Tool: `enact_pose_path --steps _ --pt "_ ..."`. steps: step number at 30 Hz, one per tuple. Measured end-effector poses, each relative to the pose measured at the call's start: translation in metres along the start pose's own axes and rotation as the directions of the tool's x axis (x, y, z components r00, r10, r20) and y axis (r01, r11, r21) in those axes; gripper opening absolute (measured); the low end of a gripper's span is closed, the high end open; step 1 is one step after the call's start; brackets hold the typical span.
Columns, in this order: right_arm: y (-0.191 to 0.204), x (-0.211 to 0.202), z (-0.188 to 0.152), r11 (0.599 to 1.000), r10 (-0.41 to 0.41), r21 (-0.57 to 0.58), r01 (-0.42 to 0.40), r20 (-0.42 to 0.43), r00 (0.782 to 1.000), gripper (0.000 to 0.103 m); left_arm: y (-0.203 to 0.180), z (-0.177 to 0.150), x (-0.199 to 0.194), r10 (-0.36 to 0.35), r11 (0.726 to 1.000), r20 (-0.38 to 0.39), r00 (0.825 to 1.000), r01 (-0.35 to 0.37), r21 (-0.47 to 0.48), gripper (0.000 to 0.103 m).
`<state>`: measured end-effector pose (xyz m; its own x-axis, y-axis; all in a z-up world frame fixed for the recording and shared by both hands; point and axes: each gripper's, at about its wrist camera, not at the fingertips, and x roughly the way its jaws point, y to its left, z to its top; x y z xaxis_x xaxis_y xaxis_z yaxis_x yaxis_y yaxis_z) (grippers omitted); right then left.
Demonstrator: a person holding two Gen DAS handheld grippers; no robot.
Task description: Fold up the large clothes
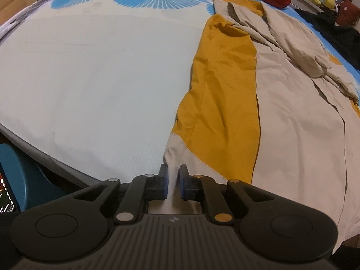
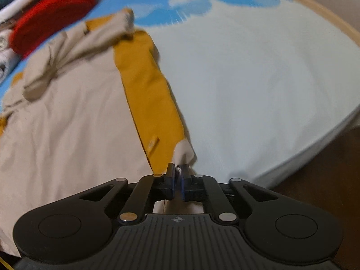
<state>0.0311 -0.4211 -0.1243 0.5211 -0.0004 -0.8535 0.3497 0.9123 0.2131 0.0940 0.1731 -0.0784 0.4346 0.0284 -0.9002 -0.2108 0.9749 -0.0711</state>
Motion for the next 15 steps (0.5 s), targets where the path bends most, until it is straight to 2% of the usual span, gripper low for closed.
enact_pose_path --steps 7,11,15 --pt "0.008 0.002 -0.004 0.999 -0.029 -0.046 0.029 -0.001 1.000 0.012 -0.002 0.000 0.001 0.014 1.000 0.001 1.000 -0.014 0.016 0.010" --pt "0.012 -0.001 -0.004 0.997 -0.029 -0.070 0.029 0.012 1.000 0.004 -0.006 0.000 0.002 0.017 0.999 0.010 1.000 -0.018 0.033 0.007" --pt "0.013 -0.005 -0.003 0.997 -0.018 -0.070 0.020 0.033 0.999 0.003 -0.004 0.000 0.001 0.011 1.000 0.007 1.000 -0.011 0.014 0.008"
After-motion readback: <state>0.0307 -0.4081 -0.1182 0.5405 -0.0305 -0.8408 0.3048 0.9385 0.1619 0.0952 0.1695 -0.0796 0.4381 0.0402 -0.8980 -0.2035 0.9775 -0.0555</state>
